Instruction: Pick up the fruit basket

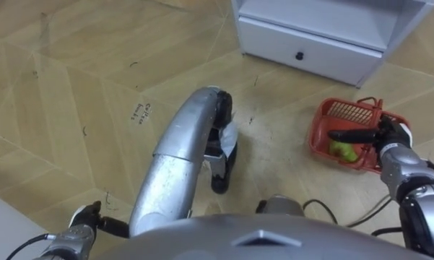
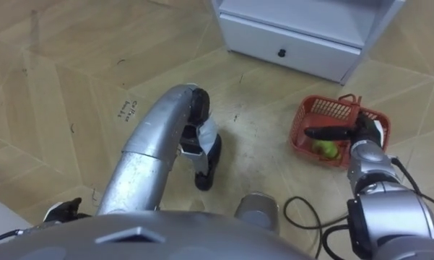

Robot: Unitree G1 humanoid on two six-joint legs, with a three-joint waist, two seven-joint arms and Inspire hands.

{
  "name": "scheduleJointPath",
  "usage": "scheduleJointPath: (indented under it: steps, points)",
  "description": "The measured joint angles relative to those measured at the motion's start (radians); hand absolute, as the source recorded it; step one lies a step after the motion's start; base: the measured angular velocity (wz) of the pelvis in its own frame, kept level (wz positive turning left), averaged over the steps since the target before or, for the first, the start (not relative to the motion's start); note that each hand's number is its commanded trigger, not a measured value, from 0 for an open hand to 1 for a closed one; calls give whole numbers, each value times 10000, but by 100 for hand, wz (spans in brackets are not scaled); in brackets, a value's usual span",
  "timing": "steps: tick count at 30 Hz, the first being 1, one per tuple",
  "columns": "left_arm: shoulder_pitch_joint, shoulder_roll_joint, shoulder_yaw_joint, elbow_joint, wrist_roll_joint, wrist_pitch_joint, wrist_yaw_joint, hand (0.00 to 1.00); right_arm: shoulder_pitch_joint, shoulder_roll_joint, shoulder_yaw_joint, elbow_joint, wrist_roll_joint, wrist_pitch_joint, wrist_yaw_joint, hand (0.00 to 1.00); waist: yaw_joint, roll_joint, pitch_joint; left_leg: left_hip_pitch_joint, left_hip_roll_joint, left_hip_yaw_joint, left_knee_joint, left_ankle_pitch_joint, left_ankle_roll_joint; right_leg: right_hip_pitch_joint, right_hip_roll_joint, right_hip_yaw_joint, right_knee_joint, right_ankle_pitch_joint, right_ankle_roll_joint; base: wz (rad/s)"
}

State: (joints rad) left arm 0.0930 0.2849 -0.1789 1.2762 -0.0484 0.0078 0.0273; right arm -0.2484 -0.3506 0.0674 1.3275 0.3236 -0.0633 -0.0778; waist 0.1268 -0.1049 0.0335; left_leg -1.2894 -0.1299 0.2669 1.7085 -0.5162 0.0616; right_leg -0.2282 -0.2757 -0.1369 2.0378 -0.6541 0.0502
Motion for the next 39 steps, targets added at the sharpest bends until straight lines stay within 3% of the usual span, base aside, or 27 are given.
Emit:
scheduleJointPath:
  steps: [25, 34, 39]
  points:
    - [-89, -53, -125, -30, -99, -8, 43, 0, 115, 82, 299, 46, 751, 13, 157, 100, 162, -34, 13, -305, -9, -19, 103, 51, 129, -201, 36, -52, 51, 0, -1, 0]
    - [-360, -231, -125, 8, -194, -8, 137, 0, 128, 134, 295, 51, 1202, 15, 21, 100, 141, -76, 38, -302, -6, -28, 108, 57, 139, -186, 53, -75, 46, 0, -1, 0]
    - [-574, -297, -125, 13, -384, -10, 142, 0, 126, 368, 446, 51, 1200, 15, -47, 100, 120, -172, 92, -325, -6, -73, 127, 55, 134, -196, 107, -65, 42, 1, -2, 0]
